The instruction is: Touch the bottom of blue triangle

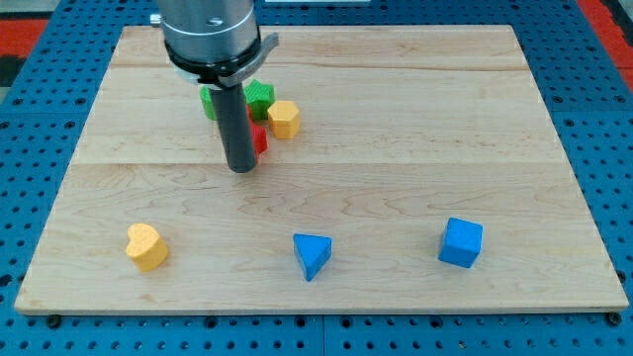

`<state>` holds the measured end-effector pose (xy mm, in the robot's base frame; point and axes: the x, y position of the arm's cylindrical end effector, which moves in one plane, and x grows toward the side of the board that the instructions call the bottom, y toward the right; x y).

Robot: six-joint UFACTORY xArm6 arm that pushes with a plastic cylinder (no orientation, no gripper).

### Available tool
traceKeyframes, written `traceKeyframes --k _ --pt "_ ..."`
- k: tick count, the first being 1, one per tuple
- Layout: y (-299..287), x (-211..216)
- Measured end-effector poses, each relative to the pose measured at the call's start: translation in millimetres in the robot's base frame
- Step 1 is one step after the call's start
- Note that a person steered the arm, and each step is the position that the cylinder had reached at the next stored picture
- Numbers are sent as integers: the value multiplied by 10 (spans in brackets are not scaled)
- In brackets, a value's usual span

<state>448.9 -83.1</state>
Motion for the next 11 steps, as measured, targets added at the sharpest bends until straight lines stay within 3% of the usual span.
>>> traceKeyframes --k 1,2,3,4,5,6,7,9,10,11 --pt "394 487" --pt "1139 568" --pt "1156 1124" --pt "1233 1246" --pt "644 1449" --pt "56 1307" --pt "335 1083" --pt "560 1698" --pt "914 1553" --pt "673 1441"
